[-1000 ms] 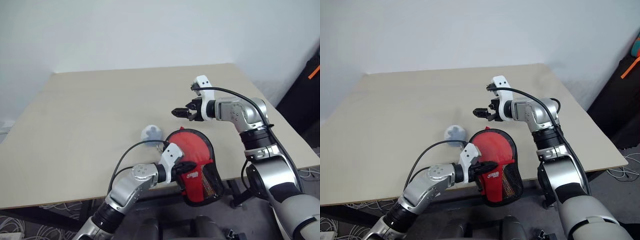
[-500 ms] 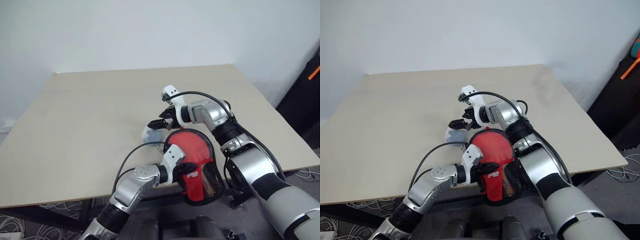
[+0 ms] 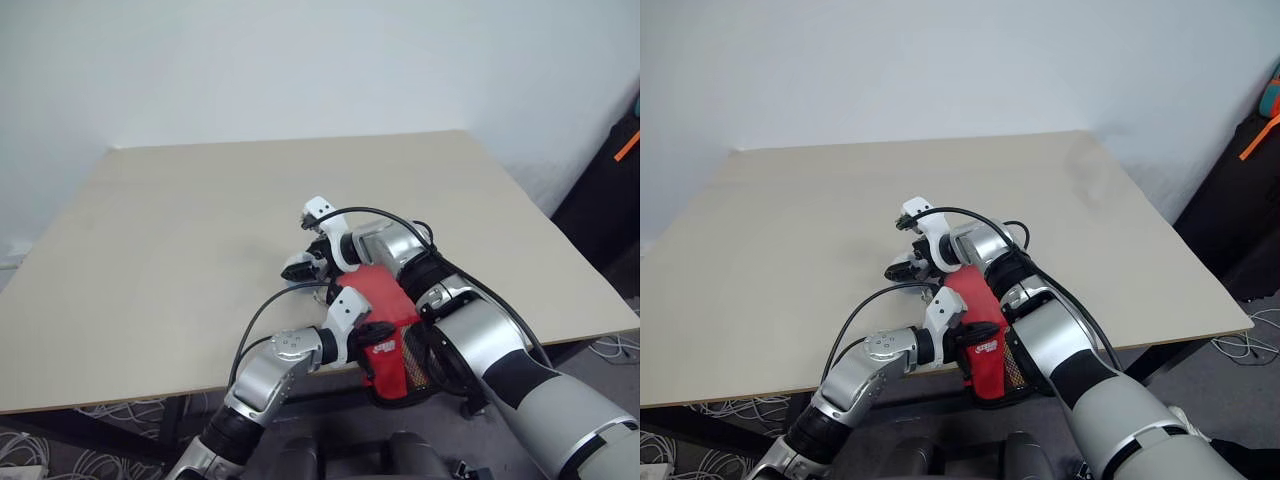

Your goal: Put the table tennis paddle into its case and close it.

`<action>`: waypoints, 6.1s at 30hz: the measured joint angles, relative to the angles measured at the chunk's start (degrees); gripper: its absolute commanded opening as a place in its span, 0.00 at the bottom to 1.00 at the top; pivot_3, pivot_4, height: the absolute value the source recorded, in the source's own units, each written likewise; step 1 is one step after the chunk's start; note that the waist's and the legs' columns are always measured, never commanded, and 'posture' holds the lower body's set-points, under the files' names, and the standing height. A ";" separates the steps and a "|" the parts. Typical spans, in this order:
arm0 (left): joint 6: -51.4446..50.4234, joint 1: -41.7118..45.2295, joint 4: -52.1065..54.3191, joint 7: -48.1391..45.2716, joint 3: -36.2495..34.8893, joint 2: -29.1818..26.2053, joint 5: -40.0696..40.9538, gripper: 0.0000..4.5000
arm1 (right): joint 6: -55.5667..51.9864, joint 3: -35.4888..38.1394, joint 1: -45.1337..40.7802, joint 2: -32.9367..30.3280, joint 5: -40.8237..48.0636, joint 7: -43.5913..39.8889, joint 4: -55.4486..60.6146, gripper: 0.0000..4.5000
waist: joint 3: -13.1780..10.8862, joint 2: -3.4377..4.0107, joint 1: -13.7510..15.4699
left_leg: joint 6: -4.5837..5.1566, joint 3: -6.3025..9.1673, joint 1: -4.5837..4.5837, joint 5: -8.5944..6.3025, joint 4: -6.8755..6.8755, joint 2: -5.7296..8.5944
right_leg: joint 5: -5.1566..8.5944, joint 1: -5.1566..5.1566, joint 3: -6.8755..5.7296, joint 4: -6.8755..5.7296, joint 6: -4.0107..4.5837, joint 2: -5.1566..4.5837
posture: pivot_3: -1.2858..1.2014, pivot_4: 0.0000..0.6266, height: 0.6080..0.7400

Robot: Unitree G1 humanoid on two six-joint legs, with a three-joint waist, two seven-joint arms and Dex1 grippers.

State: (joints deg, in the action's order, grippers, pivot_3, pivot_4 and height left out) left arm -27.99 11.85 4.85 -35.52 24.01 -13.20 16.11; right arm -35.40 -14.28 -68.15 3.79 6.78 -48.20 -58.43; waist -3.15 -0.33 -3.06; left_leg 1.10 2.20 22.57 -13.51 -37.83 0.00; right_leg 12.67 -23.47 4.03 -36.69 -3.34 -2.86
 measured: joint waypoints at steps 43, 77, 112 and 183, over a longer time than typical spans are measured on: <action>3.17 3.62 -5.17 0.01 0.15 2.40 -6.27 0.00 | 8.04 12.04 -3.40 3.17 -4.93 11.20 -10.14 0.00 | 0.14 0.00 -1.08 | -0.03 0.06 -0.08 0.04 -0.04 -0.04 | -0.02 0.05 0.00 -0.13 0.02 0.07 | 0.52 0.00 1.00; 0.38 1.62 -1.21 1.53 -0.73 1.32 -6.22 0.00 | 18.54 16.93 -4.28 1.23 -9.29 40.33 -18.75 0.00 | 0.14 0.01 -2.65 | -0.02 0.17 -0.08 0.04 0.02 -0.05 | -0.06 0.06 0.01 -0.11 0.12 0.11 | 0.52 0.00 1.00; 2.64 6.09 -7.76 1.60 -1.47 2.77 -6.22 0.00 | 21.82 14.72 -0.17 -7.67 -11.38 42.20 -18.77 0.00 | 0.18 0.08 -2.55 | 0.07 0.16 -0.20 0.10 -0.03 0.08 | -0.01 0.28 0.04 -0.10 0.02 0.02 | 0.52 0.00 1.00; 8.55 13.81 -23.69 -3.81 -6.04 5.43 -8.72 0.00 | 24.49 7.10 -8.48 -11.20 -17.58 29.67 -17.92 0.00 | 0.28 0.31 -2.49 | 0.07 0.26 -0.88 0.08 0.20 0.29 | 0.13 1.00 0.07 0.07 -0.17 -0.12 | 0.52 0.00 1.00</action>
State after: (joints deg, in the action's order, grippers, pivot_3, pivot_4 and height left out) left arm -19.44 25.66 -18.84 -39.33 17.96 -7.77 7.39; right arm -10.91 -7.18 -76.63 -7.42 -10.79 -18.53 -76.36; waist -2.87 -0.02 -5.55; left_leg 1.18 2.46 21.69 -13.43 -37.62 0.28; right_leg 12.80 -22.47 4.09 -36.61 -3.51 -2.99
